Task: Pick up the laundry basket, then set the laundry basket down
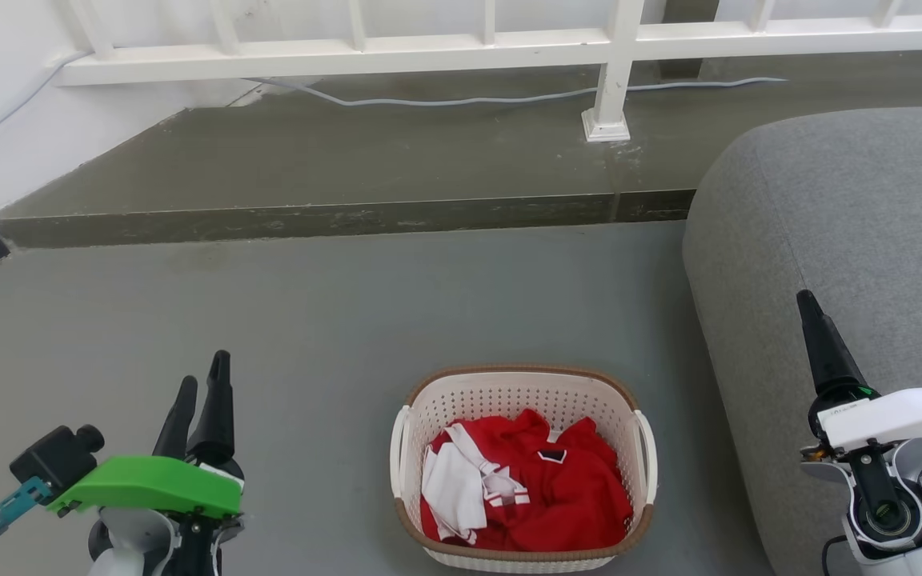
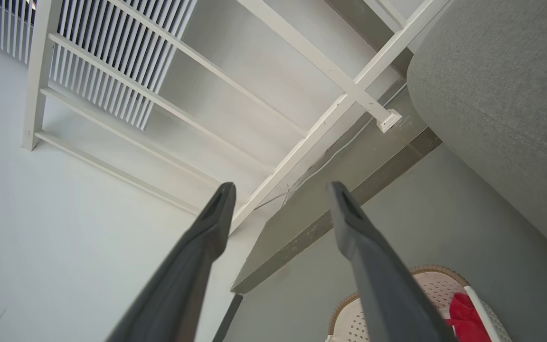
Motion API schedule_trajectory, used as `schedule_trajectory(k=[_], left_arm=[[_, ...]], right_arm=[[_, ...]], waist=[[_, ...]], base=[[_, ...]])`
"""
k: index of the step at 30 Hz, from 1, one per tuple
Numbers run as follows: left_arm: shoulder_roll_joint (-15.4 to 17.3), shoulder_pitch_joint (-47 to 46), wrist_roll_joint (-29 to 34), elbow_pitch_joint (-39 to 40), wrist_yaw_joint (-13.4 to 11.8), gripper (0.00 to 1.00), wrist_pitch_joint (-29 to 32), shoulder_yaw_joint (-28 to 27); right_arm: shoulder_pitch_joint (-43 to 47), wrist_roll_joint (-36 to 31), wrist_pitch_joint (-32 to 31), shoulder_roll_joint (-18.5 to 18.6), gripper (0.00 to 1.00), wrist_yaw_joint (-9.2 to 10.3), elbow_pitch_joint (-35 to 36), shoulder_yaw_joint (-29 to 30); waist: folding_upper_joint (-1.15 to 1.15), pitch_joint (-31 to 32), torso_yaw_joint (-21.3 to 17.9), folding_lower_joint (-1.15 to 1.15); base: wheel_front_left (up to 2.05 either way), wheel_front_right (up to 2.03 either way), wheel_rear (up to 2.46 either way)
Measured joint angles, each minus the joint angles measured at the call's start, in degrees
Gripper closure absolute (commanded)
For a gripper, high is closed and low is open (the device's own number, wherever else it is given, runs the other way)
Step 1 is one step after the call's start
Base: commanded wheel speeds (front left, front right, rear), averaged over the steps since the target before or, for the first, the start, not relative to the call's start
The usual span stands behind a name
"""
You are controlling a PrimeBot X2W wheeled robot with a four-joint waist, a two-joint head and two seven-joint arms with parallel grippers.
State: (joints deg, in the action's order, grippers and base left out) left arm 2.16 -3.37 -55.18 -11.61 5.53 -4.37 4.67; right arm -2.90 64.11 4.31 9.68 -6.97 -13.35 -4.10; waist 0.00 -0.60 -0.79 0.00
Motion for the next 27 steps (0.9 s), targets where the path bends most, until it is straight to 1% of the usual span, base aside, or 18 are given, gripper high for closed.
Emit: schedule_trajectory(k=[3, 8, 11, 13, 25, 27], left_arm=[[0.0, 0.0, 1.6, 0.4, -0.1, 0.00, -0.5, 0.7], [-0.1, 0.0, 7.0, 1.2, -0.6, 0.00, -1.4, 1.6], [-0.1, 0.0, 8.3, 1.5, -0.6, 0.00, -2.2, 2.0], [-0.1, 0.0, 10.3, 1.8, -1.0, 0.00, -2.5, 2.5], [-0.1, 0.0, 18.0, 3.3, -1.1, 0.00, -4.8, 4.3], [-0.1, 0.0, 18.9, 3.5, -1.5, 0.00, -4.9, 4.6]], right_arm=[[-0.2, -3.4, 0.5, 0.5, 0.00, 0.02, 0.0, -0.3], [-0.5, -8.2, 1.4, 0.5, 0.00, 0.51, 0.3, -0.3], [-0.6, -10.3, 2.2, 0.4, 0.00, 0.52, 0.4, -0.5], [-0.6, -11.8, 2.5, 0.3, 0.00, 0.52, 0.4, -0.8], [-0.6, -19.4, 4.4, 0.2, 0.00, 0.52, 0.4, -1.6], [-0.6, -20.6, 5.0, 0.1, 0.00, 0.52, 0.4, -1.6]], waist=[[0.00, 0.0, -0.1, 0.00], [0.00, -0.1, -0.2, 0.00], [0.00, -0.2, -0.3, 0.00], [0.00, -0.2, -0.3, 0.00], [0.00, -0.4, -0.5, 0.00], [0.00, -0.5, -0.5, 0.00]], base=[[0.00, 0.00, 0.00], [0.00, 0.00, 0.00], [0.00, 0.00, 0.00], [0.00, 0.00, 0.00], [0.00, 0.00, 0.00], [0.00, 0.00, 0.00]])
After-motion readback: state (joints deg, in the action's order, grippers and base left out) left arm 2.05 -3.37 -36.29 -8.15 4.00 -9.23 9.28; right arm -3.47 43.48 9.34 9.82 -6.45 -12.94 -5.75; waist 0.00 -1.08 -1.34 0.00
